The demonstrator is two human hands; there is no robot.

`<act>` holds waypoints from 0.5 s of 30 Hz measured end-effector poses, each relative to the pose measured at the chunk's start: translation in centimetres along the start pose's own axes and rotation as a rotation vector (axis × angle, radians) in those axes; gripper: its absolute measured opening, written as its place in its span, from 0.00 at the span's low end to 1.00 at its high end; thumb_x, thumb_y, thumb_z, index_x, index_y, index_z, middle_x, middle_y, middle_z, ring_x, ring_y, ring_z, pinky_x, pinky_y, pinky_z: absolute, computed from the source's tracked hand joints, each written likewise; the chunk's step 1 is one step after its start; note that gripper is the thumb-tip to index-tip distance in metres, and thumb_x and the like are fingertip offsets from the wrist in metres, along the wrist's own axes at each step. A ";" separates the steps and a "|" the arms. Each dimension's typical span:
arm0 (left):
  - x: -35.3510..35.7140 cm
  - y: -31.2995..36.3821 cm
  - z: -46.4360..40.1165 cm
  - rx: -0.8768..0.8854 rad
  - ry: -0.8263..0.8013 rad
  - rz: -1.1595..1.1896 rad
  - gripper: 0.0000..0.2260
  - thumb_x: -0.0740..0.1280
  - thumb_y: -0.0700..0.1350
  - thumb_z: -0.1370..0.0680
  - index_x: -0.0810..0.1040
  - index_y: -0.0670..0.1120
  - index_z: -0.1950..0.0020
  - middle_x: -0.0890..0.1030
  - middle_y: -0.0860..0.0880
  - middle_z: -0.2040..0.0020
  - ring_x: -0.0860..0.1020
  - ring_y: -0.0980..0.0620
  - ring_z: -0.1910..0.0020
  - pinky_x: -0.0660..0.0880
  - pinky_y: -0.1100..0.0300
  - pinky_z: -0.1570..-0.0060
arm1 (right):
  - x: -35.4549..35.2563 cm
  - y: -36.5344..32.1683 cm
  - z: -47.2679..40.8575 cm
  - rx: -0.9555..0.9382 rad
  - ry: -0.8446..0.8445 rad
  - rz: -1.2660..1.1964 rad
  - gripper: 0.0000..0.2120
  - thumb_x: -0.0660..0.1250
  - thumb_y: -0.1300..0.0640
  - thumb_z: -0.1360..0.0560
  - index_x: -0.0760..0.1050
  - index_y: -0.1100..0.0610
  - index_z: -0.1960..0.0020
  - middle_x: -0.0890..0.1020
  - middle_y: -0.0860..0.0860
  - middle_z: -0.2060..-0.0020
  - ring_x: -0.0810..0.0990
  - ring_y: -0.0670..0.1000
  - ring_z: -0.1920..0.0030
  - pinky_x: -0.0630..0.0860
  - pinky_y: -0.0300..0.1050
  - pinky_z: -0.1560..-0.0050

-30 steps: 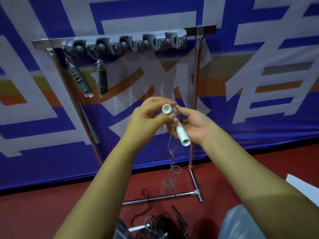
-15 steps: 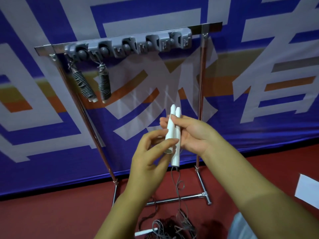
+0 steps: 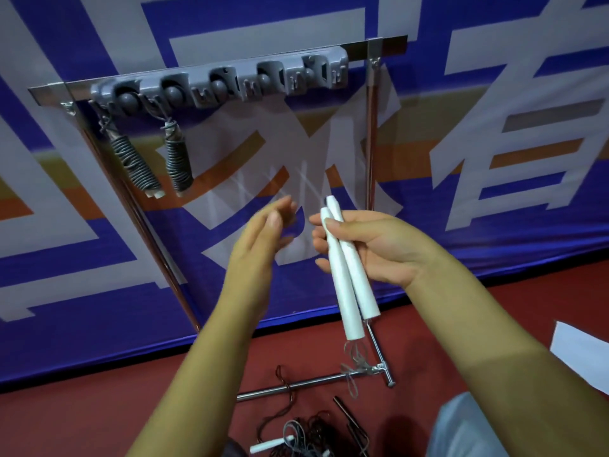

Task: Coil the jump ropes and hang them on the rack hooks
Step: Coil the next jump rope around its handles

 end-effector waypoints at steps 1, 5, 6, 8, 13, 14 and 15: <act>0.6 0.0 -1.3 -0.053 -0.057 0.030 0.17 0.58 0.58 0.23 0.76 0.53 0.39 0.79 0.53 0.38 0.75 0.56 0.36 0.72 0.55 0.37 | 0.3 0.0 0.1 0.020 -0.037 0.041 0.10 0.63 0.63 0.24 0.76 0.63 0.44 0.83 0.52 0.63 0.83 0.48 0.61 0.82 0.47 0.60; 3.6 -0.2 -3.9 -0.274 -0.327 -0.145 0.30 0.52 0.67 0.25 0.79 0.43 0.54 0.84 0.52 0.57 0.81 0.57 0.51 0.74 0.56 0.44 | 1.1 0.1 0.6 0.084 -0.126 0.161 0.09 0.63 0.62 0.24 0.77 0.61 0.45 0.83 0.52 0.62 0.83 0.47 0.60 0.82 0.46 0.60; 3.6 -0.5 -4.3 -0.293 -0.336 -0.244 0.31 0.51 0.67 0.27 0.76 0.40 0.62 0.81 0.52 0.67 0.80 0.59 0.61 0.74 0.59 0.51 | 0.9 0.0 0.7 0.085 -0.130 0.165 0.09 0.63 0.62 0.24 0.77 0.61 0.45 0.83 0.52 0.62 0.83 0.48 0.60 0.82 0.46 0.60; 3.6 -0.5 -4.9 -0.265 -0.285 -0.308 0.28 0.52 0.64 0.24 0.71 0.41 0.68 0.73 0.53 0.77 0.73 0.60 0.74 0.70 0.66 0.65 | 0.5 -0.1 1.0 0.084 -0.132 0.140 0.12 0.64 0.61 0.26 0.77 0.62 0.44 0.84 0.54 0.60 0.84 0.49 0.58 0.82 0.48 0.60; 3.5 0.3 -6.4 -0.226 -0.124 -0.221 0.23 0.58 0.57 0.20 0.67 0.44 0.70 0.68 0.53 0.79 0.67 0.59 0.79 0.67 0.69 0.76 | 0.1 1.1 1.2 0.098 -0.154 0.099 0.16 0.65 0.61 0.29 0.76 0.63 0.42 0.84 0.57 0.57 0.84 0.52 0.55 0.82 0.53 0.56; 3.6 0.4 -6.8 -0.220 -0.158 -0.233 0.23 0.58 0.58 0.21 0.68 0.44 0.70 0.68 0.52 0.78 0.67 0.58 0.78 0.67 0.68 0.74 | 0.1 1.3 1.1 0.106 -0.164 0.105 0.15 0.65 0.62 0.28 0.76 0.63 0.42 0.84 0.57 0.56 0.84 0.53 0.55 0.82 0.54 0.55; 3.7 0.5 -7.1 -0.210 -0.194 -0.255 0.24 0.59 0.59 0.22 0.68 0.44 0.70 0.68 0.51 0.77 0.67 0.56 0.76 0.68 0.68 0.73 | 0.1 1.4 1.1 0.112 -0.173 0.110 0.15 0.64 0.62 0.28 0.76 0.64 0.42 0.84 0.58 0.56 0.84 0.53 0.54 0.82 0.55 0.54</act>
Point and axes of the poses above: each hand's wrist, its own z-axis away from the middle knuckle, its own x-axis out of the palm, y = z × x, the point moved 6 cm from there along -z, towards the middle knuckle
